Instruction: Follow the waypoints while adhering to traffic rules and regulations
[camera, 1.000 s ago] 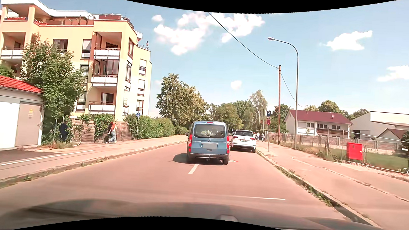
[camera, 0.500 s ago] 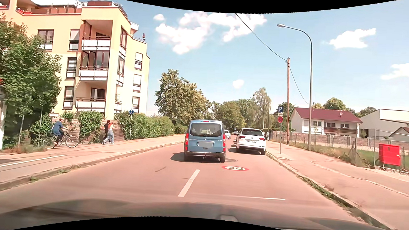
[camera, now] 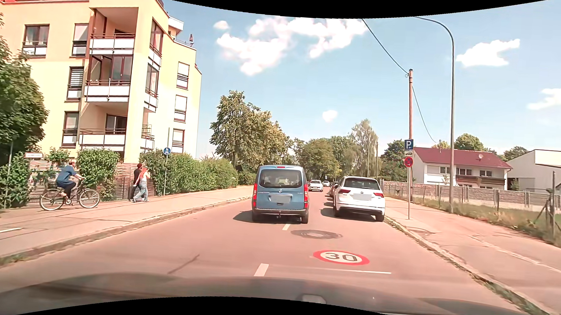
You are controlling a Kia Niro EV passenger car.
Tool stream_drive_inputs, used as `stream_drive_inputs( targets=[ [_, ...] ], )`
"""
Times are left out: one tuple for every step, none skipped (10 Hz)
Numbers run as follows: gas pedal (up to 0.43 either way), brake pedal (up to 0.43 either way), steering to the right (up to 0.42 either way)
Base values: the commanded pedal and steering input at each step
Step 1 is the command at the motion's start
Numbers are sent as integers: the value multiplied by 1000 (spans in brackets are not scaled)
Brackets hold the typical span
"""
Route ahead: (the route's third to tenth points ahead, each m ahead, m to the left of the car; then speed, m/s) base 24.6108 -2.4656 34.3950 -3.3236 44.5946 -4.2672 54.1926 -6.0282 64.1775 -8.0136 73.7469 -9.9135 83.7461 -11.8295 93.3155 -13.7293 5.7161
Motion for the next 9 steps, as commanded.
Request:
stream_drive_inputs(
  targets=[
    [260, 0, -15],
    [260, 0, -15],
    [260, 0, -13],
    [260, 0, -10],
    [260, 0, -8],
    [248, 0, -7],
    [248, 0, -6],
    [240, 0, 0],
    [220, 0, 8]
  ],
)
